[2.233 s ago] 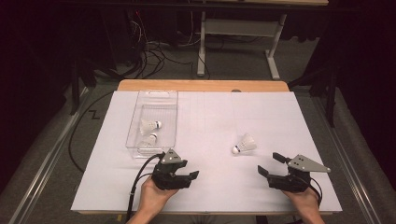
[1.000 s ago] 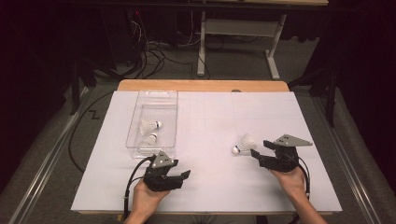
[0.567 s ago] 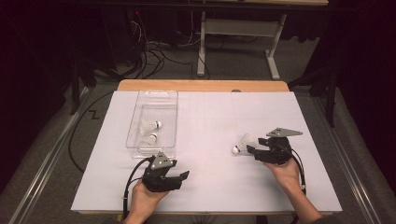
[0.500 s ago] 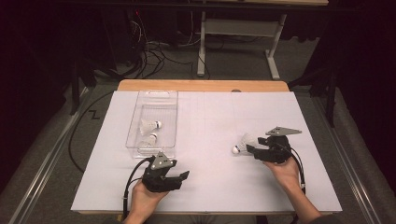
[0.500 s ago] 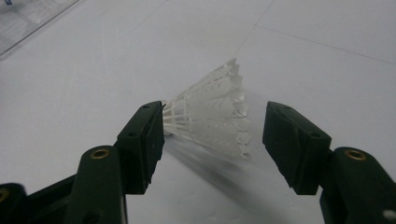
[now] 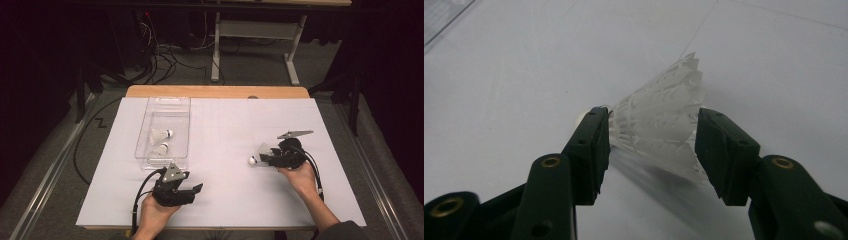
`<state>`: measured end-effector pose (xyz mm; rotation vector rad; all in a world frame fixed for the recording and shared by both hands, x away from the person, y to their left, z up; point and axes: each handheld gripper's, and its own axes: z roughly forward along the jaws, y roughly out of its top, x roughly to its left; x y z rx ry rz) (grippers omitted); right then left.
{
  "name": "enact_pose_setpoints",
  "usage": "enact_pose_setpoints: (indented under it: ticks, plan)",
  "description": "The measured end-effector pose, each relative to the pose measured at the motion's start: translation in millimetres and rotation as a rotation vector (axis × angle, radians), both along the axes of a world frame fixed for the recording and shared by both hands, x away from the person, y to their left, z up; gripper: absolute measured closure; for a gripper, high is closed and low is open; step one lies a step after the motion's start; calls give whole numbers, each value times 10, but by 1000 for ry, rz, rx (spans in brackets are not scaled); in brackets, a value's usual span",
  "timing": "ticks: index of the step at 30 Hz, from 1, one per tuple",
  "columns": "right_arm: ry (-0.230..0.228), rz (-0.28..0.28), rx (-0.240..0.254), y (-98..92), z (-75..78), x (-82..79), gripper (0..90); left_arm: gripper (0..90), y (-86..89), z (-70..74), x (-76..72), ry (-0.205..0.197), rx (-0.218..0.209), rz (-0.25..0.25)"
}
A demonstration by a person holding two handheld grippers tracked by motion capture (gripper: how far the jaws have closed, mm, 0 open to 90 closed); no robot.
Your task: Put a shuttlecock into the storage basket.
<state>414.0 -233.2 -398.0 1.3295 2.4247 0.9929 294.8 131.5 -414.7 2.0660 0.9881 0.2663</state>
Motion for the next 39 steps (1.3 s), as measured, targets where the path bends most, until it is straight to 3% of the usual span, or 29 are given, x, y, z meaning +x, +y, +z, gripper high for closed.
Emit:
enact_pose_setpoints:
  ticks: [3, 14, 28, 39]
  plan:
    - [22, -1, -12, 15, -18, 12, 513, 379, -2, -2, 2, 0, 2, 0]
    - [34, 28, -22, 22, -25, 5, 640, 376, -16, -7, 1, 0, 10, -4]
    - [43, 87, 7, -5, 16, -27, 819, 374, -32, -13, 1, -1, 19, -8]
    - [27, 135, 41, 32, 47, -72, 897, 374, -47, -19, -2, -2, 25, -12]
